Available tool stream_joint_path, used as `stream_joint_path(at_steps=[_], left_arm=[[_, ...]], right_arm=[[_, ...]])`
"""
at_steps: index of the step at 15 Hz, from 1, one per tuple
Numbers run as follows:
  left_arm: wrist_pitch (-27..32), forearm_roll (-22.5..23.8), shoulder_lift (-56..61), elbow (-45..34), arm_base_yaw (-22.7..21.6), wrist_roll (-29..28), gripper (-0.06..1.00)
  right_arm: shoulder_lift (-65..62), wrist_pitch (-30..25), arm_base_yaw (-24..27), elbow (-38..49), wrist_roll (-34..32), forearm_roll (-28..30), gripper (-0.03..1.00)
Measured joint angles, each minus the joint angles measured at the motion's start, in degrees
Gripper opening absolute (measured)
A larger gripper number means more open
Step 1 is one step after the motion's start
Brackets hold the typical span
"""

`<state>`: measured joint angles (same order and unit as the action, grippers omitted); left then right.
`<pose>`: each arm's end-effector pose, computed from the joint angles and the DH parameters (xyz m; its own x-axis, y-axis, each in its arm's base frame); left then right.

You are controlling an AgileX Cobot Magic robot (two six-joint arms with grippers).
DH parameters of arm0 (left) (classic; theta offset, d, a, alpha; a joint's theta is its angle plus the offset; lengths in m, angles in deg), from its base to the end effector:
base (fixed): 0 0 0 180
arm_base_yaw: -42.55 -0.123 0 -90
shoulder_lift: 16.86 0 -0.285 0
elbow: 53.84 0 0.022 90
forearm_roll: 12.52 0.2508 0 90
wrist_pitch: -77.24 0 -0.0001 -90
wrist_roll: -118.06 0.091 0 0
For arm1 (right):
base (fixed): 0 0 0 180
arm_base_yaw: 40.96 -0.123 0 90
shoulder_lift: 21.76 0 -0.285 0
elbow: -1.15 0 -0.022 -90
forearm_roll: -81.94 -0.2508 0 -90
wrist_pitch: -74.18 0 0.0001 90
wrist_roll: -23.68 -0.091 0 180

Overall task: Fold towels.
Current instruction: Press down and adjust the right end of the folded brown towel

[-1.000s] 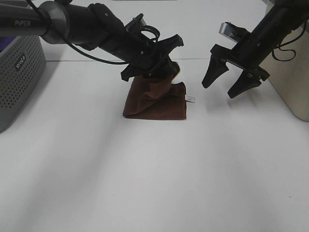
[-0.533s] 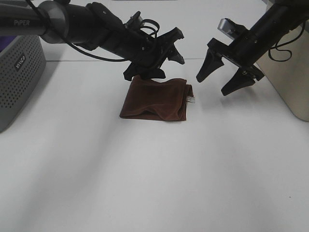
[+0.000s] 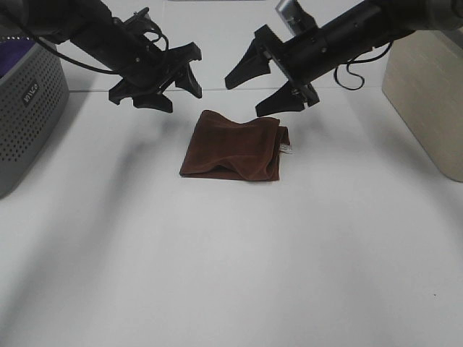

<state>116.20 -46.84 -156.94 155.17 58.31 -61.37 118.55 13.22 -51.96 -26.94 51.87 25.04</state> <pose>0.4816 -0.1695 0.1667 -0.9056 -0.1914 -0.3784 0.0383 0.8519 -0.5224 0.4626 0.1578 0.1736 -0.9530 -0.0829 -0.2912 -0.2762 0.6323 0.7238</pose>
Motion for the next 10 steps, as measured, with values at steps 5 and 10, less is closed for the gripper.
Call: stream_joint_path(at_steps=[5,10], left_arm=[[1.95,6.53,0.00,0.00,-0.06,0.00,0.59],[2.06,6.59,0.00,0.00,-0.06,0.00,0.59]], right_arm=[[6.76,4.81,-2.18,0.00,1.32,-6.47,0.81],[9.28,6.42,-1.03,0.00,1.78,-0.06,0.81]])
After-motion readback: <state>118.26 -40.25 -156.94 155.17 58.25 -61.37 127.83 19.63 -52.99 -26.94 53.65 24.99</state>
